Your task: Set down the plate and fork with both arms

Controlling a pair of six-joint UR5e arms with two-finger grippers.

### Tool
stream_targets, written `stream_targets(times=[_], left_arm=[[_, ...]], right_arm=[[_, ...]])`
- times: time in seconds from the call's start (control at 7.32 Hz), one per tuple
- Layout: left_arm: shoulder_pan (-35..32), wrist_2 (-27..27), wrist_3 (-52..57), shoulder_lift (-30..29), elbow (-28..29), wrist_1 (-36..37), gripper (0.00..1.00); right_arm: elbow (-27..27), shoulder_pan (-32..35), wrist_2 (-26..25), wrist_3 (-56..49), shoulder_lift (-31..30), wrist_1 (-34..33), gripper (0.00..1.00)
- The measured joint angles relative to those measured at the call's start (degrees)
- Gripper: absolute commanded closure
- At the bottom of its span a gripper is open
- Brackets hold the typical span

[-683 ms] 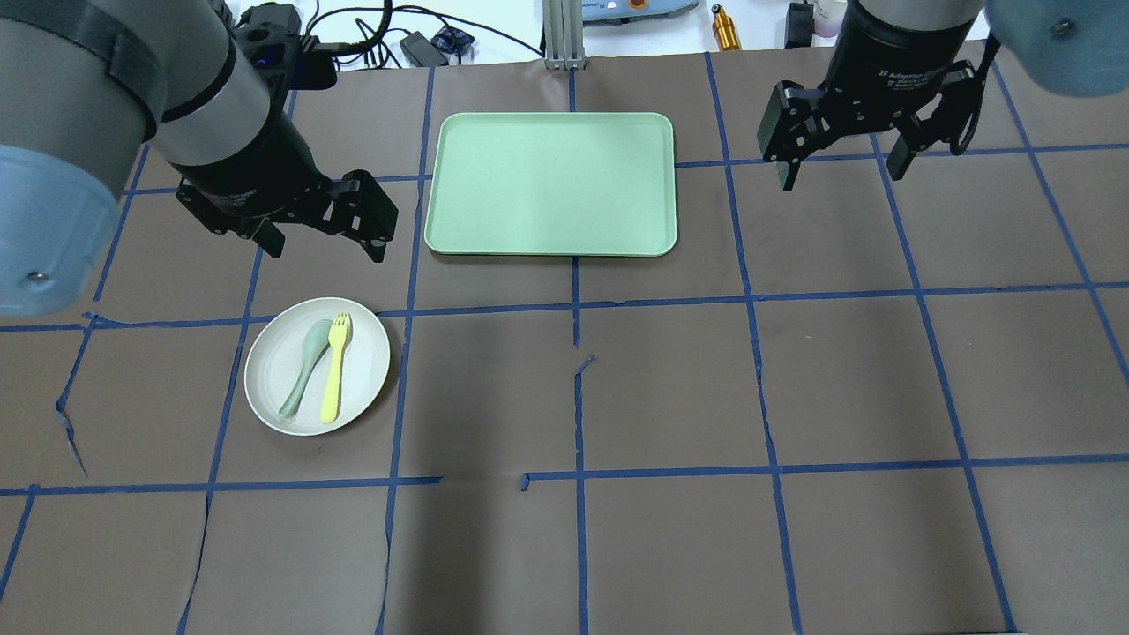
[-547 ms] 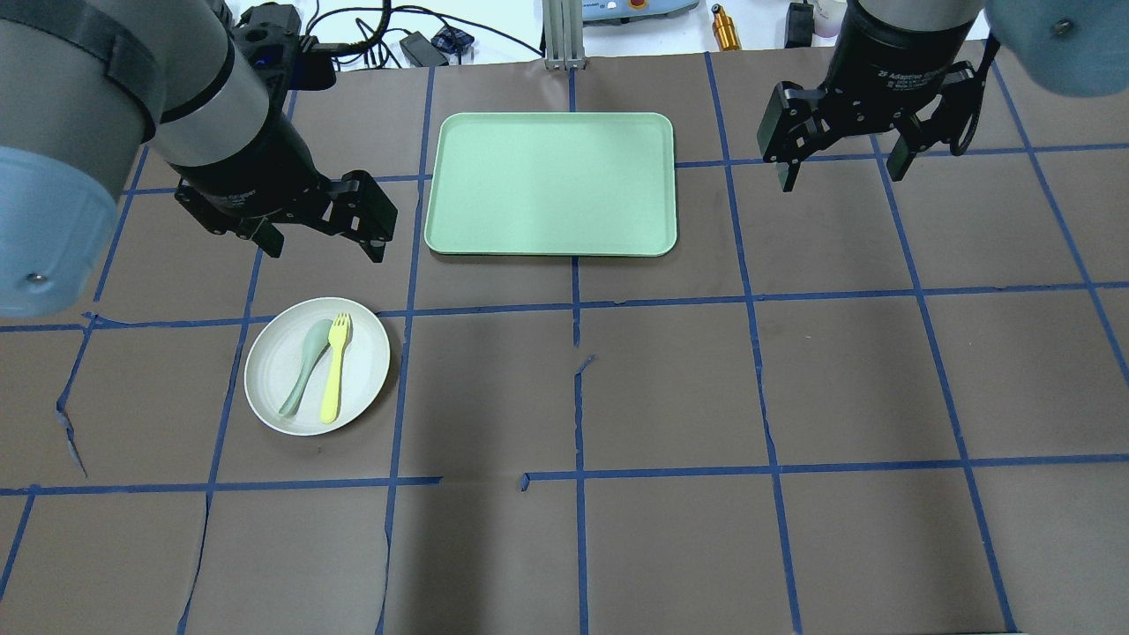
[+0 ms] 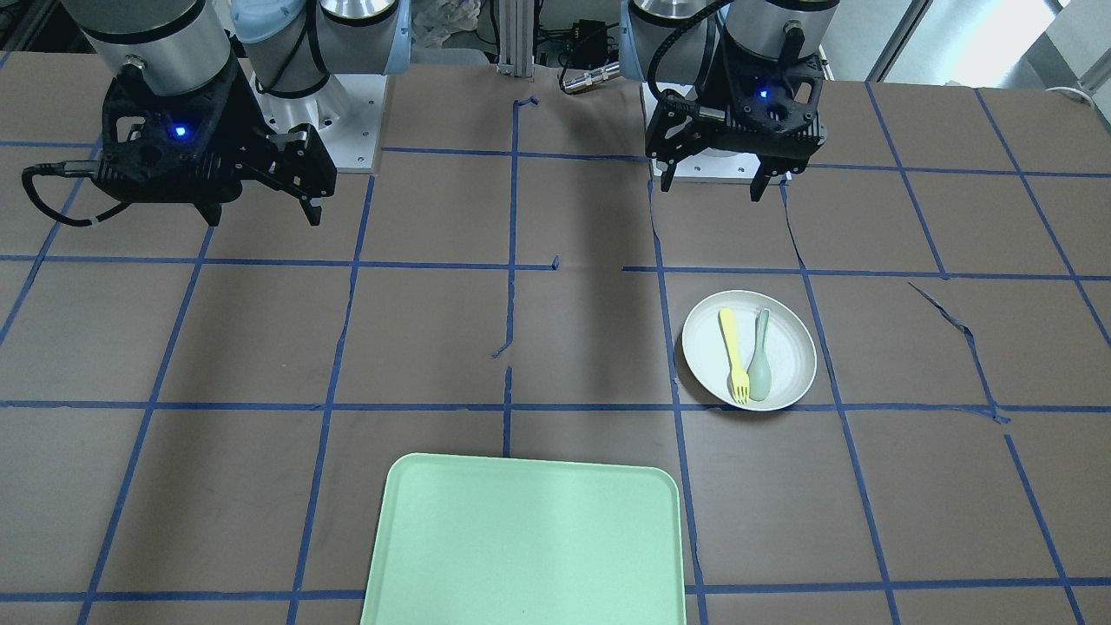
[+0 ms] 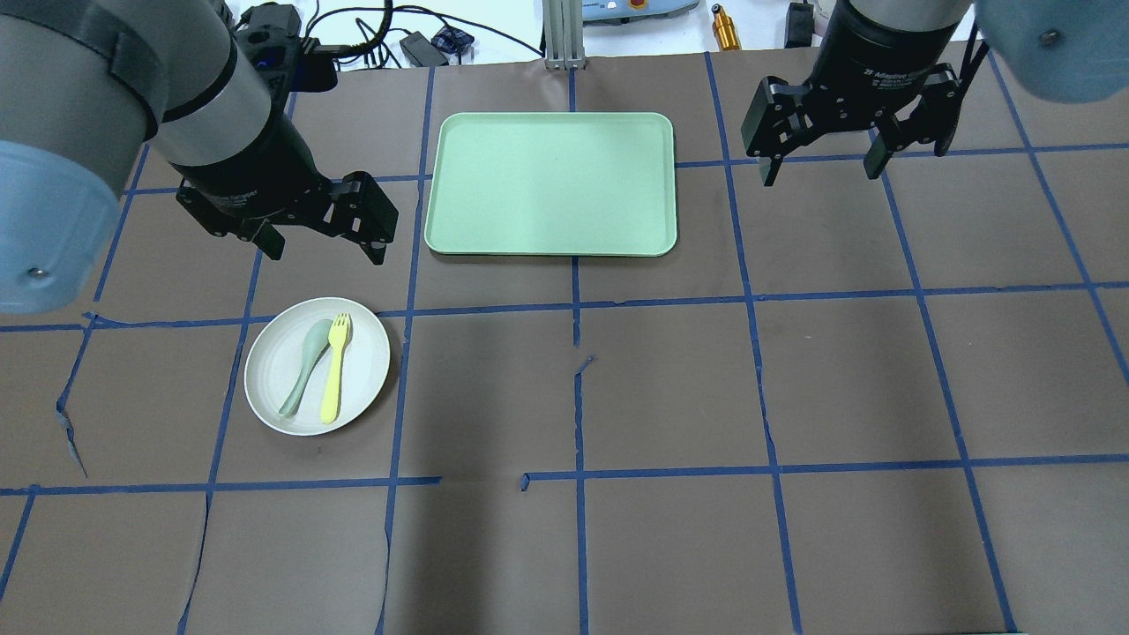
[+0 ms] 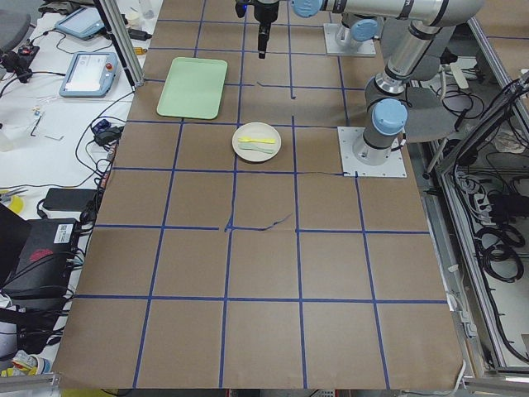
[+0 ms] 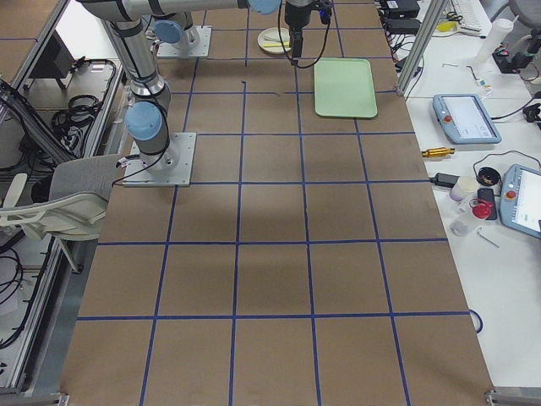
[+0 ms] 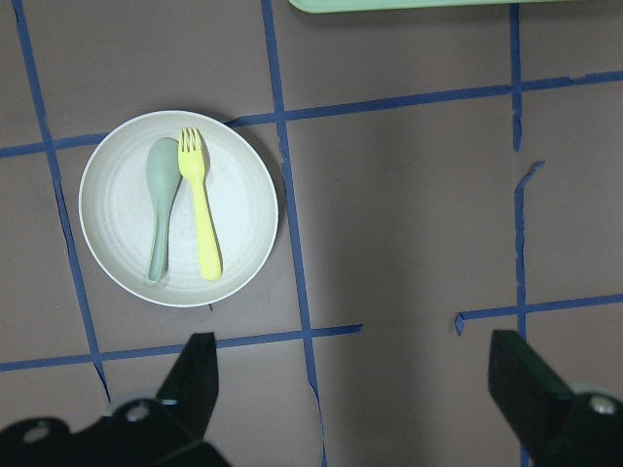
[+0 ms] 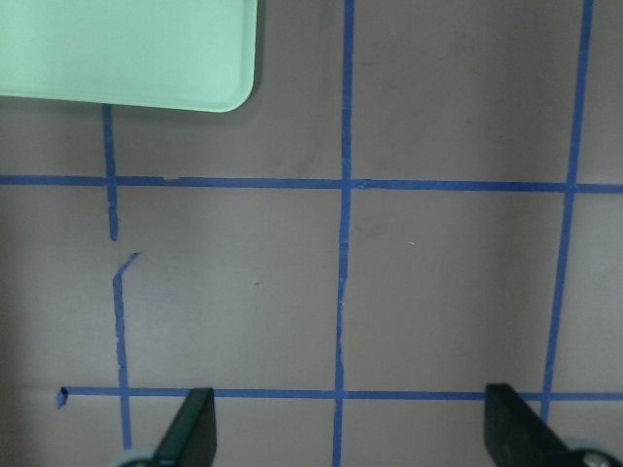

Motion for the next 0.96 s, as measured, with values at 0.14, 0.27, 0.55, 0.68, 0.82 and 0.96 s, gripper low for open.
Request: stream_targets(times=[0.14,0.27,0.55,0.68,0.82,0.96], left_arm=[[-0.1,0.0,0.0,-0.1,-0.1,0.0,0.0],[-0.1,0.0,0.0,-0.2,-0.2,0.0,0.0],[-0.1,0.0,0.0,-0.1,-0.3,0.0,0.0],[-0.1,0.0,0.1,0.0,-0.3,-0.1,0.0],[-0.1,0.1,0.1,0.1,-0.4,-0.1,0.0],[-0.1,0.1,0.1,0.2,-0.4,-0.1,0.0]], right_arm=[[0.2,0.0,0.9,-1.9,0.0,-0.6,0.0],[0.2,0.0,1.2,-3.1,0.0,-0.8,0.0],[0.2,0.0,1.1,-4.1,0.2,-1.1,0.0],[0.0,-0.2,1.3,-5.2,0.5,-1.1,0.0],[-0.3,-0.5,1.8,-7.4,0.8,-0.8,0.0],[-0.3,-0.6,2.7,-9.5,0.9,-0.6,0.0]])
